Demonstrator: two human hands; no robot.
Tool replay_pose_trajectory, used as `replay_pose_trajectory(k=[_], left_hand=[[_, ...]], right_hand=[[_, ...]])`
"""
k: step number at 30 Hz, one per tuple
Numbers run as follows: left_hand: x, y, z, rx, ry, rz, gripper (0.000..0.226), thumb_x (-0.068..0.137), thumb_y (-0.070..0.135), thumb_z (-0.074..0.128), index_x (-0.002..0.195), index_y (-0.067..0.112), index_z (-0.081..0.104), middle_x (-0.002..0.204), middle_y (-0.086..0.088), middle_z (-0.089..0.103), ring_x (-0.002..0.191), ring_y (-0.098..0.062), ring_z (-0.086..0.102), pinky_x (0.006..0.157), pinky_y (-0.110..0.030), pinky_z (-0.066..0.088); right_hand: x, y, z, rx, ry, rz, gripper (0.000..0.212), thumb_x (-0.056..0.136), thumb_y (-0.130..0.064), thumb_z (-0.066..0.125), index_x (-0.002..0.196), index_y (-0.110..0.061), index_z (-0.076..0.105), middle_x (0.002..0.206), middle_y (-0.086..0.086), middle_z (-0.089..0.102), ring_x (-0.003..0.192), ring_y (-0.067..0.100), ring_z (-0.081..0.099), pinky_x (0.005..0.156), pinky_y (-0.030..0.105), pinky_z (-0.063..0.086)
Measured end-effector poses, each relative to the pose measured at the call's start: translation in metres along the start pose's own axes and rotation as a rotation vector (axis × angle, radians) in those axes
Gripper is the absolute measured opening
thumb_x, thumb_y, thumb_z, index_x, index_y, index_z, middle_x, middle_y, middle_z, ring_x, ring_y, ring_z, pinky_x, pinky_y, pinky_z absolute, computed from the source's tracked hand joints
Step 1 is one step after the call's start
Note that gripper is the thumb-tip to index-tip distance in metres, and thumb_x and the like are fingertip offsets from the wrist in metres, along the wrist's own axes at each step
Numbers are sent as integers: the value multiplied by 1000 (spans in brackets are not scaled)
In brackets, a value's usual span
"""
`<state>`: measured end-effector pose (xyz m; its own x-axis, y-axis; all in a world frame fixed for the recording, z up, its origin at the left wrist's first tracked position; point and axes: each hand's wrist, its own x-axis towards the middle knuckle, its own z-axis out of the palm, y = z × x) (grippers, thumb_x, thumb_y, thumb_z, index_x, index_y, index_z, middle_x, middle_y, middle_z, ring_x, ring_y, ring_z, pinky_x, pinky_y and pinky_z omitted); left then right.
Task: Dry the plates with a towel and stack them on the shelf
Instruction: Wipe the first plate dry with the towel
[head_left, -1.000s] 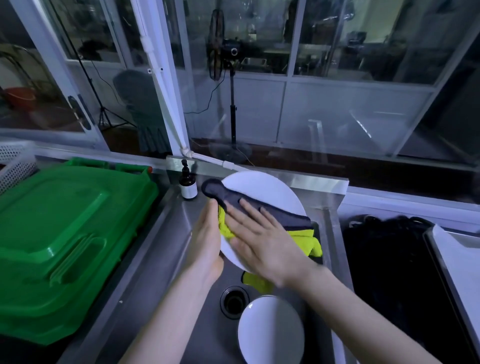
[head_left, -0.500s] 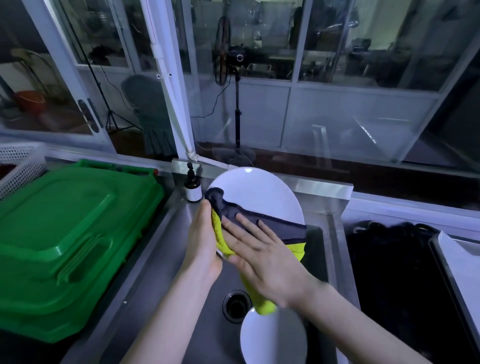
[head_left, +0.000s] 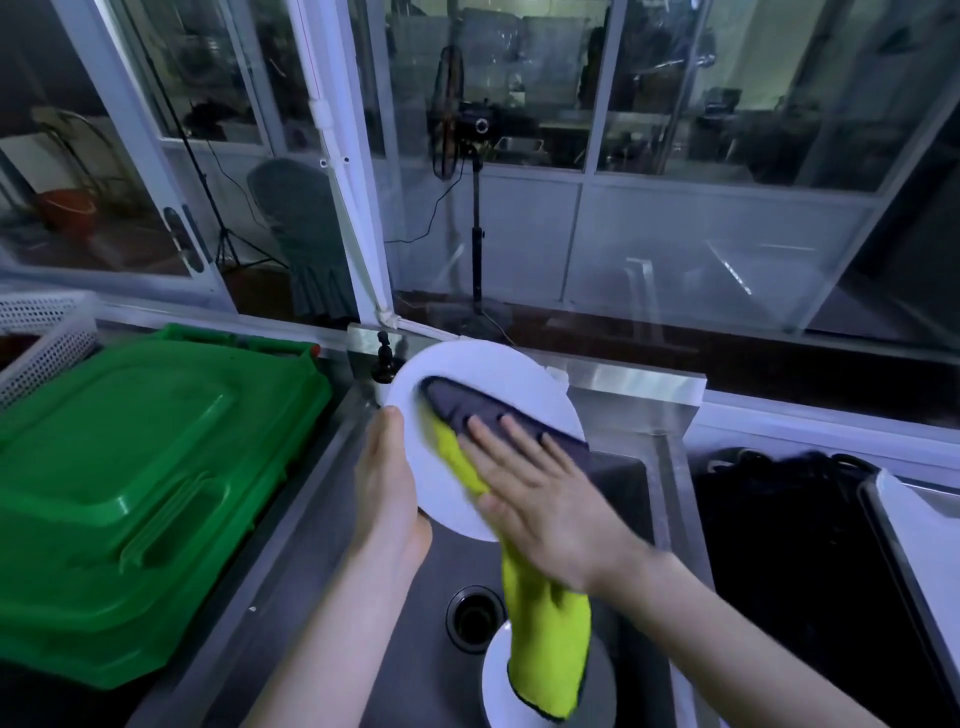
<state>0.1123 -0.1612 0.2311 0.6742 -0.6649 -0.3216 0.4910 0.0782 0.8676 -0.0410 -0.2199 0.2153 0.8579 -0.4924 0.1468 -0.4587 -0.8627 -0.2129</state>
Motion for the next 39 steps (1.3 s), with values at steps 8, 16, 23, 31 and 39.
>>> replay_pose_trajectory(k=[8,16,23,31,39], left_hand=[[-10,-23,14,20,-42,26,25,105,48,42,105,35,63,89,26,73,84,8,68,69,-14,51],[-5,-17,-10,17,-19,-33,25,101,46,50,99,31,70,83,14,78,82,-13,74,65,-31,56],[5,-5,-9,64,-25,50,26,103,36,46,98,30,71,95,11,78,91,-16,72,67,-30,55],[9,-1,-27,387,-268,131,25,103,42,48,99,43,73,103,14,76,95,-8,71,80,-33,52],[10,-8,-22,268,-124,144,25,99,40,51,94,36,75,90,13,76,83,-16,68,69,-31,53]], right_hand=[[37,0,-4,84,85,104,52,104,-45,26,154,-40,10,161,-23,-2,150,7,-8,122,40,1],[38,42,-17,130,178,334,48,104,-38,27,150,-48,18,160,-17,15,143,18,21,114,42,25],[8,43,-2,873,469,498,69,87,-18,72,145,-35,40,135,-12,53,122,-2,48,103,19,35],[35,58,-25,600,302,415,55,85,-41,72,136,-31,54,123,-14,63,116,10,57,96,19,42],[35,59,-30,516,349,470,51,86,-43,69,134,-28,56,123,-10,66,117,19,57,90,24,41]])
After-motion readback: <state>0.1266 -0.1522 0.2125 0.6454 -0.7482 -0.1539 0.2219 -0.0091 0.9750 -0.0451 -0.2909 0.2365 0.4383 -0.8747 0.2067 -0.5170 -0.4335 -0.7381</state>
